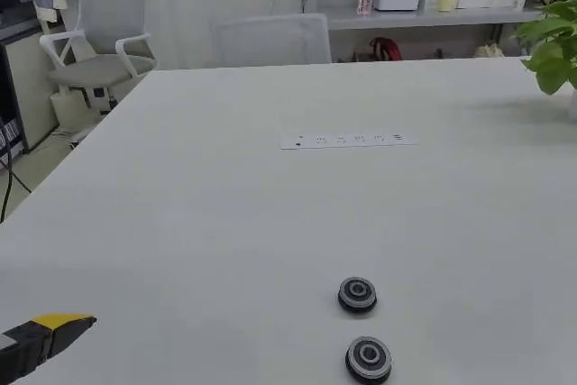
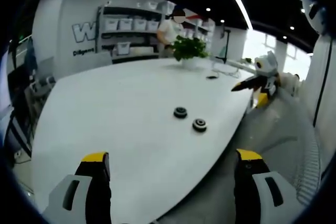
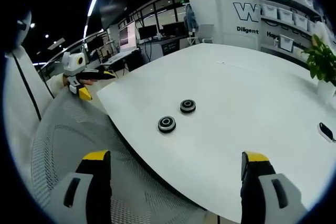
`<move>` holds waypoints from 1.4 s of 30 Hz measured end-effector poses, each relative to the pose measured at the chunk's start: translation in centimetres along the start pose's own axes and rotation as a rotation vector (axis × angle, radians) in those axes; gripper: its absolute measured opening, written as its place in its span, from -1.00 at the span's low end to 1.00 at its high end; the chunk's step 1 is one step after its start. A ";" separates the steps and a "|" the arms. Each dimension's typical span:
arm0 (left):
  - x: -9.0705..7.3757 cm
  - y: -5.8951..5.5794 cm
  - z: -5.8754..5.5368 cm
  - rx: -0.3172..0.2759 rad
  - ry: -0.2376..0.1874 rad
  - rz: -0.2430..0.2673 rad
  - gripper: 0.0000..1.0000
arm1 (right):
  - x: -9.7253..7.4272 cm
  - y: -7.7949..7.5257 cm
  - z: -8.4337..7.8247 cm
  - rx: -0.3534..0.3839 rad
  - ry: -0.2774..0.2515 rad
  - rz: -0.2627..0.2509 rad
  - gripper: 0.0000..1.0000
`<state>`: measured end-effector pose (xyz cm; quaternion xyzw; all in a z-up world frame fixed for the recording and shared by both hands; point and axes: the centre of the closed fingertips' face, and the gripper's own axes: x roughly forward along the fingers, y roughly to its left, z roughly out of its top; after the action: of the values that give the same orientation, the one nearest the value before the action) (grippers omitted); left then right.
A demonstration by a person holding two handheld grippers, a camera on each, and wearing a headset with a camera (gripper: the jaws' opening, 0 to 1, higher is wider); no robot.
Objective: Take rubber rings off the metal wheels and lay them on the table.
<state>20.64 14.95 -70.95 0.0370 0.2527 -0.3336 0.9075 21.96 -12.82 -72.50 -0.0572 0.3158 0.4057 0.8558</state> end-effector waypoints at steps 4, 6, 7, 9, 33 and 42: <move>-0.1 0.1 0.1 0.006 -0.003 0.004 1.00 | -0.1 0.1 -0.1 -0.001 0.004 0.006 1.00; -0.2 0.3 0.3 0.014 -0.009 0.020 1.00 | -0.1 0.1 0.0 0.000 0.002 0.006 1.00; -0.3 0.4 0.4 0.015 -0.012 0.023 1.00 | -0.1 0.1 0.0 0.000 0.000 0.006 1.00; -0.4 0.5 0.7 0.009 -0.021 0.024 1.00 | -0.2 0.1 0.1 0.000 -0.003 0.005 1.00; -1.8 0.7 3.0 0.065 -0.024 0.031 1.00 | -1.8 0.1 3.0 -0.066 -0.036 0.001 0.89; -2.8 0.9 4.9 0.105 -0.035 0.038 1.00 | -2.6 -0.1 5.8 -0.121 -0.083 0.007 0.91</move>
<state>21.53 16.16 -65.41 0.0834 0.2183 -0.3299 0.9146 23.73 -12.51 -66.38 -0.0908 0.2549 0.4293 0.8617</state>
